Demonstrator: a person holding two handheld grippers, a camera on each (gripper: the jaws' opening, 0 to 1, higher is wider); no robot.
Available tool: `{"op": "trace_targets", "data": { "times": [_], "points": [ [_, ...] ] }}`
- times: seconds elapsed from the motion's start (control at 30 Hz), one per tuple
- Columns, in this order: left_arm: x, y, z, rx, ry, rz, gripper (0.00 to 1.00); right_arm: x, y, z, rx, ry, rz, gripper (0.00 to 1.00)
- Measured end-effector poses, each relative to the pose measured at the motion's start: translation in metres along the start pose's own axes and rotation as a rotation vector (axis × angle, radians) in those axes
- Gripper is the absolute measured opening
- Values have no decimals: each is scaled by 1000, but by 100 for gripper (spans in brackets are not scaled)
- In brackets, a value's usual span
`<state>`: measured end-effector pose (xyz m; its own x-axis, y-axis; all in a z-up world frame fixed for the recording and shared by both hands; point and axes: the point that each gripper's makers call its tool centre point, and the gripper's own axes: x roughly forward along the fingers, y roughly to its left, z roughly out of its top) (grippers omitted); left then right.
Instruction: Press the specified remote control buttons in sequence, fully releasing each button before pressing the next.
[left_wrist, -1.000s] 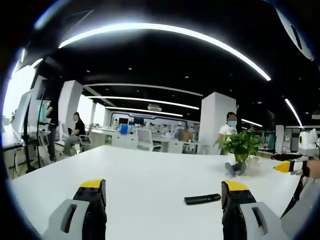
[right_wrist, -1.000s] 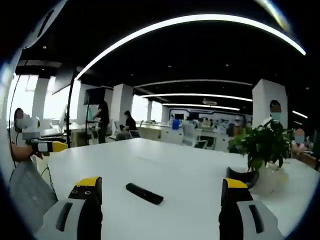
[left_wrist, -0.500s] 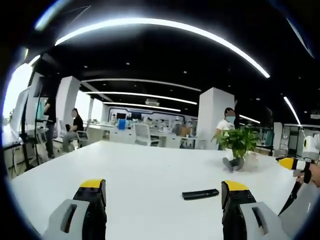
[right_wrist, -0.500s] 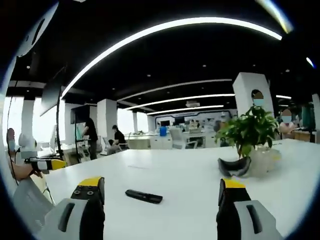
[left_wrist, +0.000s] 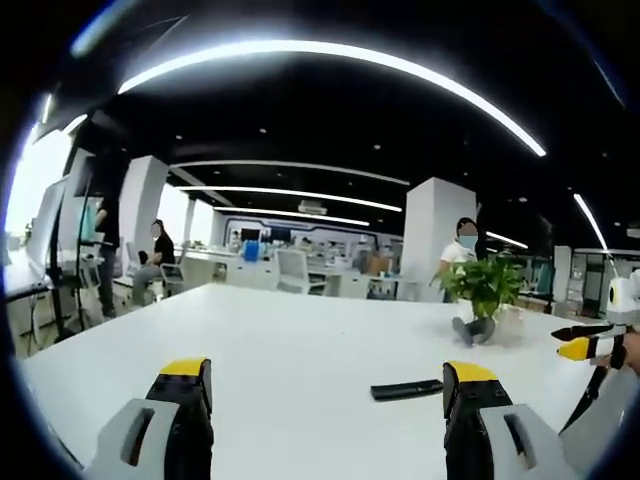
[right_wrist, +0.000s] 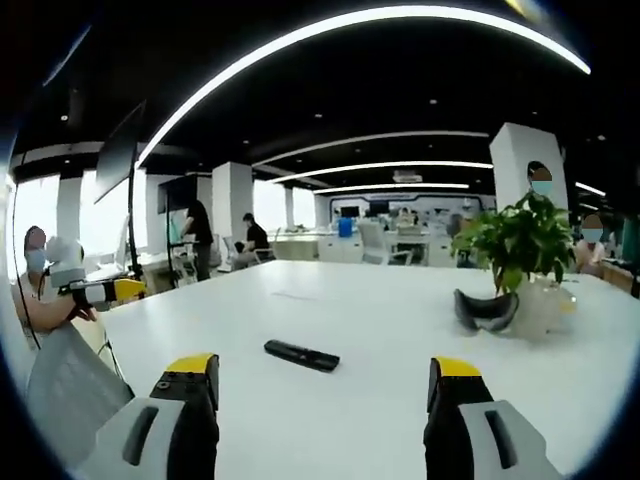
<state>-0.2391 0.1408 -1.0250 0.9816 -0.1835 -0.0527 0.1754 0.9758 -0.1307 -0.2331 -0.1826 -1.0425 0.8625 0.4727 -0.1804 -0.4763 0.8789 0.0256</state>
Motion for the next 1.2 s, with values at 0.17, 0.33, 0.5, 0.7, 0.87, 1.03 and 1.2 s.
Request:
{"op": "trace_targets", "data": {
  "times": [0.17,0.33,0.5,0.7,0.87,1.03,1.2],
  "points": [
    [-1,3,3,-19,-16,7,100,1,3,-2,9,10,16,85],
    [-2,3,3,-26,-22,4,100,0,3,-5,-19,39,-2,77],
    [-1,0,1,-12,-11,-12,100,1,1,-11,-5,73,-8,77],
    [-2,2,1,-8,-12,-2,100,3,8,-20,-26,121,22,75],
    [-1,1,-7,9,33,-6,97,3,11,-25,-29,145,43,71],
    [-1,-1,-7,32,33,-10,97,4,12,-27,-34,146,54,70],
    [-1,1,-8,20,35,-2,97,4,13,-31,-19,159,70,70]
  ]
}}
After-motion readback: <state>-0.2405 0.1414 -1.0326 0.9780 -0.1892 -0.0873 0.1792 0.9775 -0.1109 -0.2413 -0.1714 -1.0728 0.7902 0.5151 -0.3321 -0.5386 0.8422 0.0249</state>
